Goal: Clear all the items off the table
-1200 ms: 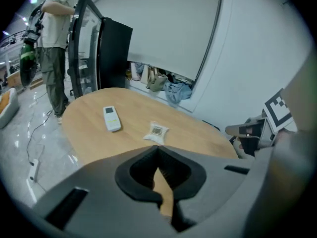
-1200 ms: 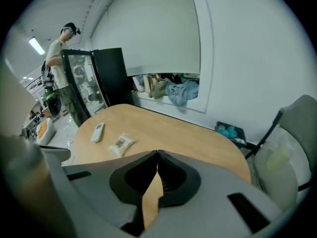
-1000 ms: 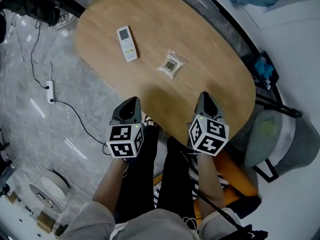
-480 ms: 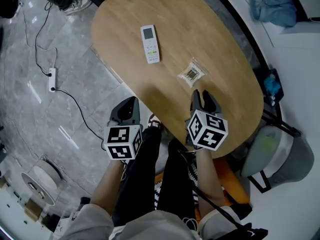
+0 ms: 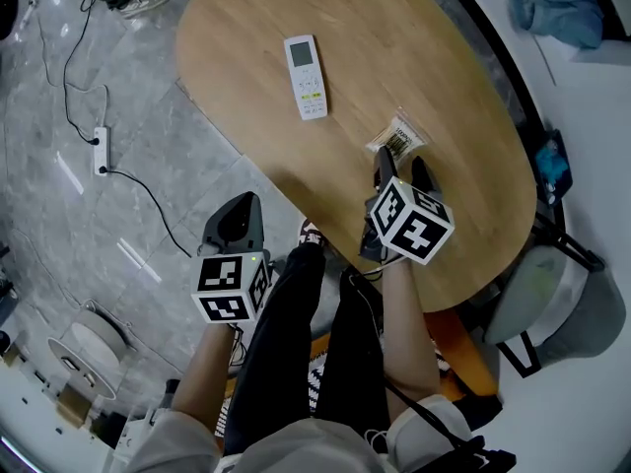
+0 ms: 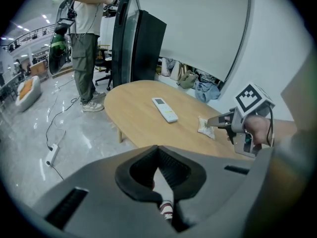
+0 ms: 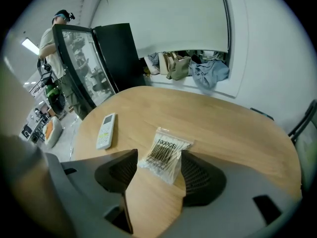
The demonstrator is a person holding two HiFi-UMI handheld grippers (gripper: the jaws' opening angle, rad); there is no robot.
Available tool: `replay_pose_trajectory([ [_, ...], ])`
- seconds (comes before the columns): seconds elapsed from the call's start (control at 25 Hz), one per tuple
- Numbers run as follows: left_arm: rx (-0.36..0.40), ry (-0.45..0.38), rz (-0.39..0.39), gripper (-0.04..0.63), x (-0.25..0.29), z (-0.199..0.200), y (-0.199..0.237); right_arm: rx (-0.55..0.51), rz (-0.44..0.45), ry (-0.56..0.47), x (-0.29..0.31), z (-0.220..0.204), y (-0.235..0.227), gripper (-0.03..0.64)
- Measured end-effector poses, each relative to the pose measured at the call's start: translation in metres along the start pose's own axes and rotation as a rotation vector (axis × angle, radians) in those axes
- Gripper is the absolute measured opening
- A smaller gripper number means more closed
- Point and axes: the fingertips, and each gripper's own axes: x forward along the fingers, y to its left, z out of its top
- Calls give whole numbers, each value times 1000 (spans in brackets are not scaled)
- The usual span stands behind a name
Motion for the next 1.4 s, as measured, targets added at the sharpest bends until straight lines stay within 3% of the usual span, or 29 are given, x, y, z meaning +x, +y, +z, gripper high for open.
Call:
replay_pose_trajectory([
  [0.48, -22, 20, 23, 0, 3, -4, 13, 71, -101, 57, 37, -6, -9, 288],
  [0.72, 1, 25, 0, 0, 9, -2, -3, 57, -20, 78, 34, -8, -7, 199],
  [0.92, 31, 24, -22, 0, 13, 2, -23, 41, -2, 65, 21, -8, -23, 167],
  [1.4, 178, 31, -129, 0, 26, -1, -118, 162, -46, -17, -53, -25, -123, 163],
])
